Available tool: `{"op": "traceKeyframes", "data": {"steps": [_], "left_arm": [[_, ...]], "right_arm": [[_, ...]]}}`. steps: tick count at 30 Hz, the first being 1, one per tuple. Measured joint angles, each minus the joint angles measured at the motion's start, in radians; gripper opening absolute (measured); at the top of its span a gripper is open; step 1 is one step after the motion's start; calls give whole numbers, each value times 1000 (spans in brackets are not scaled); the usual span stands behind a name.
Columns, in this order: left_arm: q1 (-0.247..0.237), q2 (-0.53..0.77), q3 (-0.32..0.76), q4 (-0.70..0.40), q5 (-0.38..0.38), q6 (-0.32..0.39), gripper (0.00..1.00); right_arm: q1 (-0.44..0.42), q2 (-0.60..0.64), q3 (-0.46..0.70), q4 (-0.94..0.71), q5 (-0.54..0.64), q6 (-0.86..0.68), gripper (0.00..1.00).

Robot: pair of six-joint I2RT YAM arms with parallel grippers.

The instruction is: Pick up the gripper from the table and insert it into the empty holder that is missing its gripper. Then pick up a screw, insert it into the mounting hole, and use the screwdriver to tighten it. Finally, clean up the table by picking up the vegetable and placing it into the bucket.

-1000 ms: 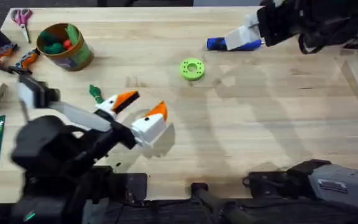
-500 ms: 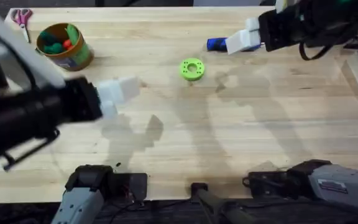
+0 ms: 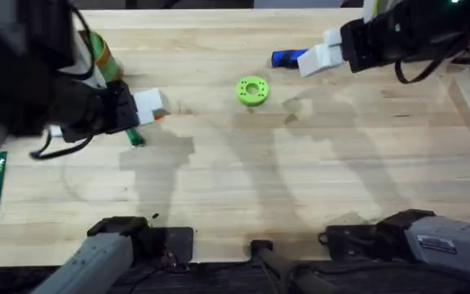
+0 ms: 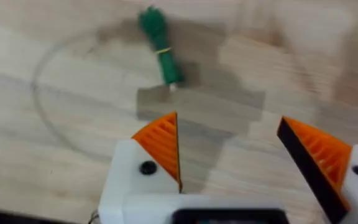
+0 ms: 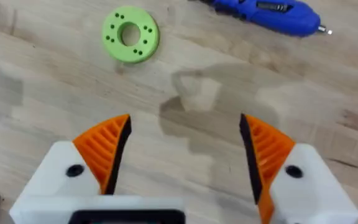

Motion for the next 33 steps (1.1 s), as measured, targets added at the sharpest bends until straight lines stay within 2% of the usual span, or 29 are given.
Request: {"op": "traceKeyframes", "data": {"steps": [5,8,12,17,22,29,30,33], "left_arm": [[96,219,0,2,-41,-61,985],[153,318,0,44,-47,-78,985],[205,404,0,123,-42,-77,985],[223,485,0,195,-37,-73,985],[232,560,0,278,-37,-72,985],[232,642,18,301,-17,-65,985],[232,646,20,300,-11,-65,919],[231,651,26,311,-5,-62,480]], "right_arm": [[0,-42,0,-13,5,3,992],[0,-94,0,-15,42,-1,992],[0,-161,0,-39,113,-24,992],[0,-220,16,-92,159,-31,993],[-1,-250,94,-176,174,-26,993],[-1,-254,173,-297,176,17,994],[-1,-255,177,-299,176,24,994],[-1,-255,180,-300,176,36,994]]}}
